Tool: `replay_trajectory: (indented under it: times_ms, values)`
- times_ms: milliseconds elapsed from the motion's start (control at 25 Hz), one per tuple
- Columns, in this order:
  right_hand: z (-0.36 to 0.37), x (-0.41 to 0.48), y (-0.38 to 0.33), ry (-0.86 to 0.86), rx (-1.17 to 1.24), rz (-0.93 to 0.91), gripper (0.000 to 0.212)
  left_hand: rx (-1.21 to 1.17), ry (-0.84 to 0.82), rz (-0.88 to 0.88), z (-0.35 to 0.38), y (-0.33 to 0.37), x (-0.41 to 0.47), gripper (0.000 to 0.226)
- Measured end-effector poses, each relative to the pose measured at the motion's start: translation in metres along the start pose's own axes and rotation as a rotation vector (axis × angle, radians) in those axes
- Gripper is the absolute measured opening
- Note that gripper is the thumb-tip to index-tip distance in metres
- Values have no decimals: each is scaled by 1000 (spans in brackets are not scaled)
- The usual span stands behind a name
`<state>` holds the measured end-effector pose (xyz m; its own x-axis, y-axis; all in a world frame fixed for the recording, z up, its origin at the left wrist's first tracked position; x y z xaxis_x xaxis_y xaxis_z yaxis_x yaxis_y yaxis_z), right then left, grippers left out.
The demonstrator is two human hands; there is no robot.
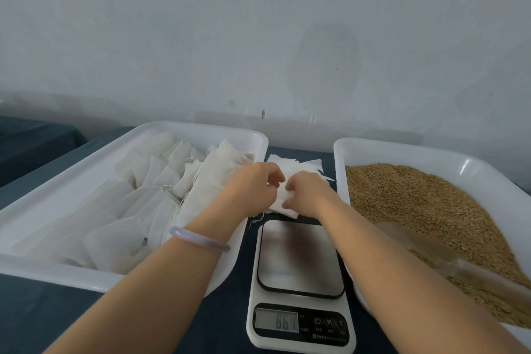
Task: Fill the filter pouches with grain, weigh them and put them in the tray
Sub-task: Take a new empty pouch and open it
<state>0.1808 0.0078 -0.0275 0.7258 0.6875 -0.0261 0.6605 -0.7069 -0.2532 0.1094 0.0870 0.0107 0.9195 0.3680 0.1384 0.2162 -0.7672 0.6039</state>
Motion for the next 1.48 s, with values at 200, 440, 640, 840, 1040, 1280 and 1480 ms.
replay_trajectory:
  times_ms: [200,440,640,840,1040,1280,1480]
  values:
    - [-66,-44,11,377,280,-33,13,-33,-76,107,4,13,-9,84]
    - [-56,-84,49,371,841,70,20,-515,-124,129,-10,24,-14,29]
    - [-54,-91,47,422,966,-73,14,-565,-335,8,10,24,-24,15]
    - [-56,-92,31,371,957,-166,33,-586,-392,91,7,42,-36,19]
    - [-64,-95,29,431,927,-188,28,-626,-266,-50,9,24,-32,21]
    - [-66,-106,14,484,763,-276,39,-562,-259,-10,13,24,-38,20]
    - [-64,-103,22,521,736,-204,29,-582,-262,10,11,24,-40,22]
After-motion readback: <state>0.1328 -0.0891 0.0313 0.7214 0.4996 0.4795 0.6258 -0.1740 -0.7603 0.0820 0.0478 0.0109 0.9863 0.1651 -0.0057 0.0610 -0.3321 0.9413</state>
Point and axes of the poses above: each hand's wrist, its own x-axis towards the middle knuckle, its own z-axis out of the palm, y = z × x, the point moved 9 cm from there along x, towards the middle knuckle, and after that the axes turned 7 degrees about -z, right-handed, at the moved point
